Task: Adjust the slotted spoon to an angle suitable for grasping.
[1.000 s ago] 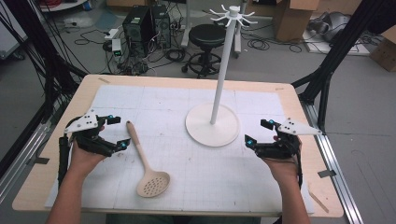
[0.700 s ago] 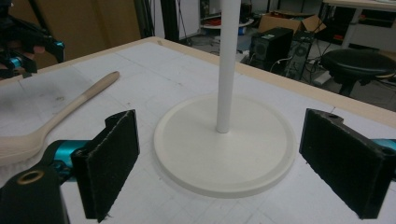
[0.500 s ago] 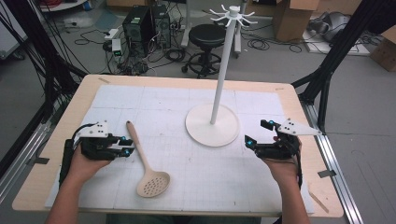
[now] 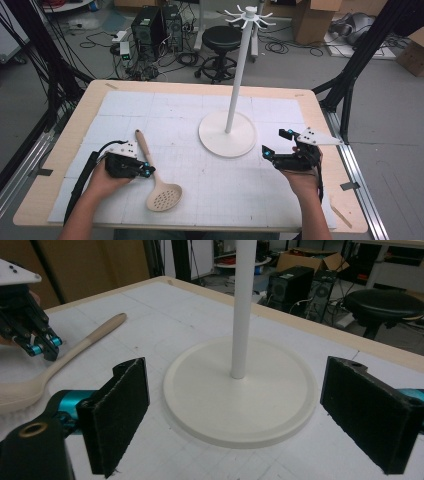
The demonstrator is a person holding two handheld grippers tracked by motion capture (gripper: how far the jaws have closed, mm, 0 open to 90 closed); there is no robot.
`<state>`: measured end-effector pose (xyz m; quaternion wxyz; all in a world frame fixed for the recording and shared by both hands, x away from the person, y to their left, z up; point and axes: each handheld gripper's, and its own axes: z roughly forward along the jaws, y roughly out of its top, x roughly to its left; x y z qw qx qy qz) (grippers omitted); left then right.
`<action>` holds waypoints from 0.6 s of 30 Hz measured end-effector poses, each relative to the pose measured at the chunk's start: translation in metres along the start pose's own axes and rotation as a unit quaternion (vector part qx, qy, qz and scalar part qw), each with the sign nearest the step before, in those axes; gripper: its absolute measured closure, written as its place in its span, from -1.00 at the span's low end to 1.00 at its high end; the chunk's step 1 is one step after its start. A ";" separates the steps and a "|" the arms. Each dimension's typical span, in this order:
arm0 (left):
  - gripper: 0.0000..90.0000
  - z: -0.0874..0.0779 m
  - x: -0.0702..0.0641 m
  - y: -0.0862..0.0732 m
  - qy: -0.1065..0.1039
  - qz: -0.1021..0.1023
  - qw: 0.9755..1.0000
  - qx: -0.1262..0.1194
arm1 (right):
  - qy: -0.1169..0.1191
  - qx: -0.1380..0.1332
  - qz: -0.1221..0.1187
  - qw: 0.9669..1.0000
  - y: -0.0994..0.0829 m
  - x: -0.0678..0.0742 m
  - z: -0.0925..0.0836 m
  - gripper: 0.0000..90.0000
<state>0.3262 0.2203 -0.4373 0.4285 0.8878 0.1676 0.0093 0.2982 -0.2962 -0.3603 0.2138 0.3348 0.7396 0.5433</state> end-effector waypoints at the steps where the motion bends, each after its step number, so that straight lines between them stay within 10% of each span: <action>1: 0.98 0.001 0.000 0.000 0.000 -0.002 1.000 0.000 | 0.000 0.000 0.000 1.000 0.000 0.000 0.000 -0.76; 18: 0.98 0.022 0.002 0.015 0.003 0.005 1.000 -0.009 | 0.003 0.000 -0.003 1.000 0.000 0.001 0.002 -0.76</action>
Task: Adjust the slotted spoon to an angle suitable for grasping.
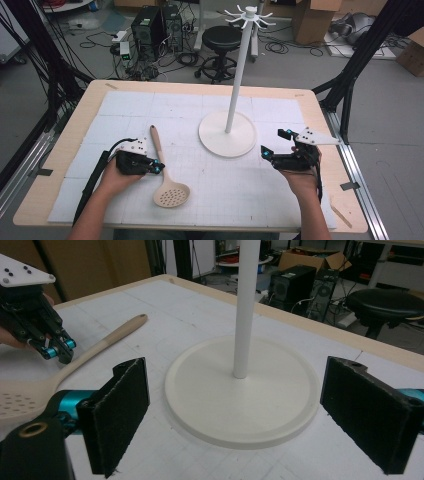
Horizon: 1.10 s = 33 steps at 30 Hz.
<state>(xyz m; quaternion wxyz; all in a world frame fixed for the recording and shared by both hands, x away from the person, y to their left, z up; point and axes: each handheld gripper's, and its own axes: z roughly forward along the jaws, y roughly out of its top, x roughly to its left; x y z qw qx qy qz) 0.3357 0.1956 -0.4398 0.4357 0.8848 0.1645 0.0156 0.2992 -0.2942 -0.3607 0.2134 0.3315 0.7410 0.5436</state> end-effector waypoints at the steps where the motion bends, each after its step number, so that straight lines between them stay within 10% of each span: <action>1: 0.98 0.000 0.000 0.000 0.000 -0.001 1.000 0.001 | 0.000 0.000 0.002 1.000 0.000 0.000 -0.001 -0.76; 13: 0.94 -0.012 0.000 0.012 0.025 -0.035 0.997 -0.063 | -0.001 0.002 0.001 1.000 -0.001 -0.001 0.000 -0.76; 25: 0.99 0.022 -0.008 0.019 0.001 -0.013 1.000 0.025 | -0.002 0.007 0.003 1.000 -0.003 -0.001 0.001 -0.76; 33: 0.99 0.012 -0.006 0.013 0.001 -0.029 0.999 0.014 | -0.003 0.007 0.003 1.000 -0.003 -0.001 0.001 -0.76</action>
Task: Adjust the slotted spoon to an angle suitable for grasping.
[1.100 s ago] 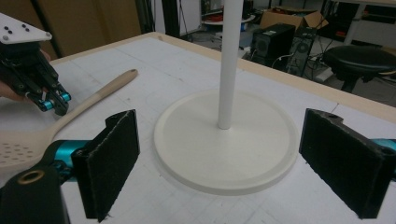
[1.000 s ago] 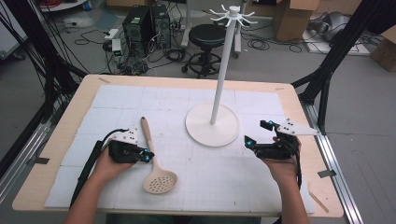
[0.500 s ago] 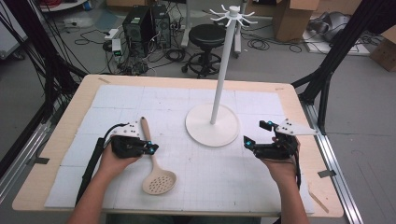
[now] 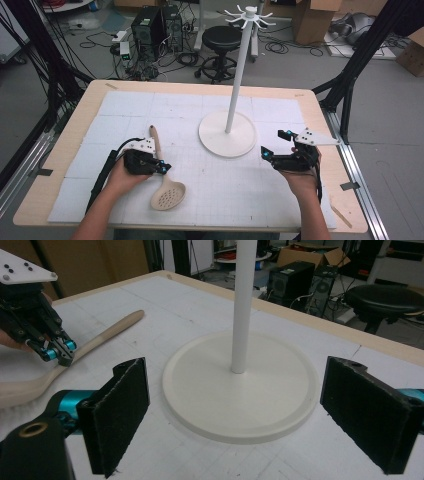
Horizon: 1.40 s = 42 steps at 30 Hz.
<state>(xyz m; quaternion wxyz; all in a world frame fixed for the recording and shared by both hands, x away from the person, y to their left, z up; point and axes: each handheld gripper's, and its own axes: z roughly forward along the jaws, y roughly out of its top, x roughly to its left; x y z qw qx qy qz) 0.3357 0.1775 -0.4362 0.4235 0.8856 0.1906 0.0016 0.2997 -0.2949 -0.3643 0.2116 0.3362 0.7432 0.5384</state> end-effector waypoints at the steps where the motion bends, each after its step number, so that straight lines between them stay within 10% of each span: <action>1: 0.99 -0.001 0.000 0.000 0.001 -0.003 1.000 -0.001 | -0.001 0.000 0.000 1.000 0.000 0.000 0.000 -0.76; 14: 0.99 -0.009 0.002 -0.002 0.009 -0.004 1.000 0.002 | -0.001 0.001 0.002 1.000 -0.001 -0.001 -0.001 -0.76; 23: 0.99 -0.026 0.029 0.000 0.070 -0.046 0.994 -0.073 | 0.000 0.006 0.000 1.000 -0.002 0.000 0.003 -0.76; 33: 0.99 -0.016 0.058 0.001 0.120 -0.081 0.989 -0.019 | -0.001 0.010 0.000 1.000 -0.003 0.000 0.005 -0.76; 42: 1.00 -0.030 0.051 -0.011 0.134 -0.074 0.988 -0.004 | -0.001 0.009 0.001 1.000 -0.003 0.000 0.002 -0.76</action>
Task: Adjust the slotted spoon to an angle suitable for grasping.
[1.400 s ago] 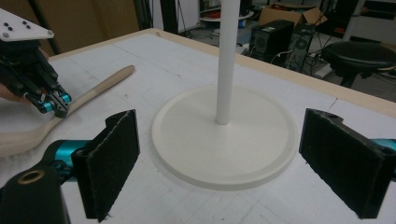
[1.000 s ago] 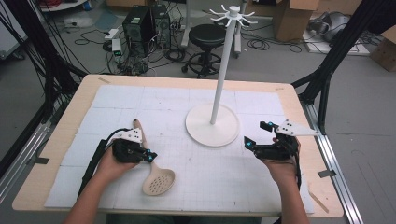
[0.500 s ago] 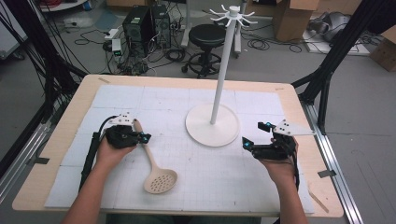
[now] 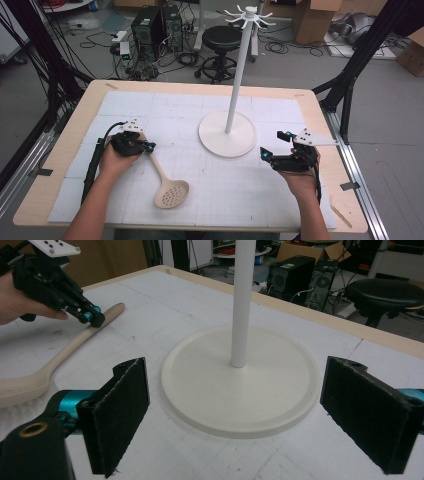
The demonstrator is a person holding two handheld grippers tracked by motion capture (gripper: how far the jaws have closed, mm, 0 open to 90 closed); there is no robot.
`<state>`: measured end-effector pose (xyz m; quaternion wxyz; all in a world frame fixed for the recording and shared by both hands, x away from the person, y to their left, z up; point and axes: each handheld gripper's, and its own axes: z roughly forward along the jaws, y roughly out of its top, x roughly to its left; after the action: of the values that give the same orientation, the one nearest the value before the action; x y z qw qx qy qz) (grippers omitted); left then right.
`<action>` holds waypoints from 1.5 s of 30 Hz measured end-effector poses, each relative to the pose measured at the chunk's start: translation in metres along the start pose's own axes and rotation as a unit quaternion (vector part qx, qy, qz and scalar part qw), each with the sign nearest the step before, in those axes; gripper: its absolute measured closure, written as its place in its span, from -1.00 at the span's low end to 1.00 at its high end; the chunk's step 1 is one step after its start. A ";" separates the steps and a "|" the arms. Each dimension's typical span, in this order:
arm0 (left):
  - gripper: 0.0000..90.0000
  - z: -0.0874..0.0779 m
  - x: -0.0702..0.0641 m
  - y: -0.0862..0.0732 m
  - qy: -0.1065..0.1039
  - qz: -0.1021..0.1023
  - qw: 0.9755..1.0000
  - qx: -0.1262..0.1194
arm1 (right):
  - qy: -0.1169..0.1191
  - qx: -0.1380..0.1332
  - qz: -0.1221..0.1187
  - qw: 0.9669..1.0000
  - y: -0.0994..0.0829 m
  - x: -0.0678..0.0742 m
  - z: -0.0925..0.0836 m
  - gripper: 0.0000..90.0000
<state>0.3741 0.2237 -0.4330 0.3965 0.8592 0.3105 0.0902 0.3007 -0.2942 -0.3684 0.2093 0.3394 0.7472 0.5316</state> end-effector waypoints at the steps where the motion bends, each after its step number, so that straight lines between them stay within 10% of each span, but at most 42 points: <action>1: 1.00 -0.003 0.001 -0.004 0.000 -0.005 1.000 -0.004 | -0.001 0.000 0.001 1.000 0.000 0.000 0.000 -0.76; 20: 1.00 -0.046 -0.008 -0.049 -0.007 -0.017 1.000 -0.023 | 0.001 0.002 -0.001 1.000 0.001 0.002 0.002 -0.76; 34: 0.33 -0.057 -0.020 -0.031 -0.063 0.058 0.995 -0.050 | 0.002 0.001 -0.001 1.000 0.000 0.001 0.002 -0.76; 45: -0.01 -0.033 -0.027 -0.033 -0.103 0.100 0.989 0.023 | 0.001 0.000 -0.001 1.000 0.000 0.001 0.001 -0.76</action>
<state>0.3245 0.2439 -0.4326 0.3957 0.8995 0.1822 0.0338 0.3008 -0.2924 -0.3684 0.2088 0.3385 0.7476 0.5319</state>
